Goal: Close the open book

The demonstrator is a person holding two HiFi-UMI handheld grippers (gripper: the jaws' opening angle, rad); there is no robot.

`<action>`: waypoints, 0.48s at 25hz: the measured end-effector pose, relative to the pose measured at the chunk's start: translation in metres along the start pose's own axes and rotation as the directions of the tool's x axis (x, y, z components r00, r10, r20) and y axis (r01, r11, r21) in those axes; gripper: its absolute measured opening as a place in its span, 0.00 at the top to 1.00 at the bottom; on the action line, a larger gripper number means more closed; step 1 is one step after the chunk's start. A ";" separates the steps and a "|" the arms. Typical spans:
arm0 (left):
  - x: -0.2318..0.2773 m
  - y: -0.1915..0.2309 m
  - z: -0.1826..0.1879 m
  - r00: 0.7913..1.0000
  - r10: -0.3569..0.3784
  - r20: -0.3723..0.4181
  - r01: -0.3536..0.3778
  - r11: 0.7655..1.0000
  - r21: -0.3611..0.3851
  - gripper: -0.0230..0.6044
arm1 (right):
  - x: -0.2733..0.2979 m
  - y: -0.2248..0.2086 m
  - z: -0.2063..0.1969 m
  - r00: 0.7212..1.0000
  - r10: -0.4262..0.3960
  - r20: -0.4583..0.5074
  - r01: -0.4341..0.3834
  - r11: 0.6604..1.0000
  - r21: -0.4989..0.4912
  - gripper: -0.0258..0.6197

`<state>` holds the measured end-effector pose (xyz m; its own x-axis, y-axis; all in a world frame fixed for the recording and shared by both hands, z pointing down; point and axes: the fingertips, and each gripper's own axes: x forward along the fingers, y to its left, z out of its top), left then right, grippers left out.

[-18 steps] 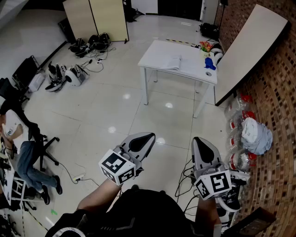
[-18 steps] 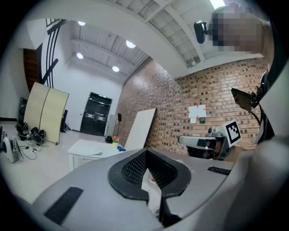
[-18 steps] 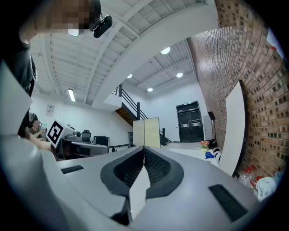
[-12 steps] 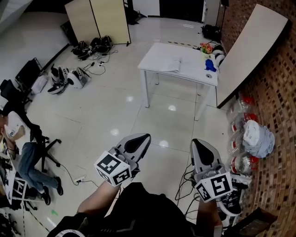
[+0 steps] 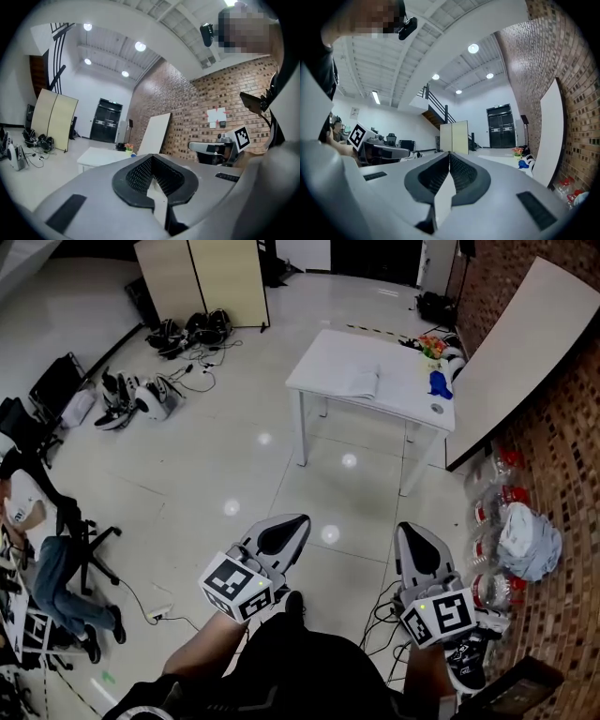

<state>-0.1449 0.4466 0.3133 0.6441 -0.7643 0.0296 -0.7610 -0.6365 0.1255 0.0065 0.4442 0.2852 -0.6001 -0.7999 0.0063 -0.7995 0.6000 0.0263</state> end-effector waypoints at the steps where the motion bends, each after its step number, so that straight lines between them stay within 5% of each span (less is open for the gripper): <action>1: 0.005 0.012 0.001 1.000 -0.007 -0.003 0.007 1.000 -0.004 0.97 | 0.013 -0.002 -0.001 1.000 -0.007 -0.005 0.007 1.000 -0.003 0.96; 12: 0.076 0.137 0.016 0.995 -0.098 0.008 0.098 0.995 -0.028 0.97 | 0.146 -0.031 -0.003 0.996 -0.073 -0.058 0.070 0.997 -0.045 0.96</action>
<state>-0.2010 0.2998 0.3169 0.7150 -0.6991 0.0091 -0.6916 -0.7053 0.1557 -0.0564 0.3086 0.2883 -0.5380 -0.8406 0.0624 -0.8376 0.5415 0.0718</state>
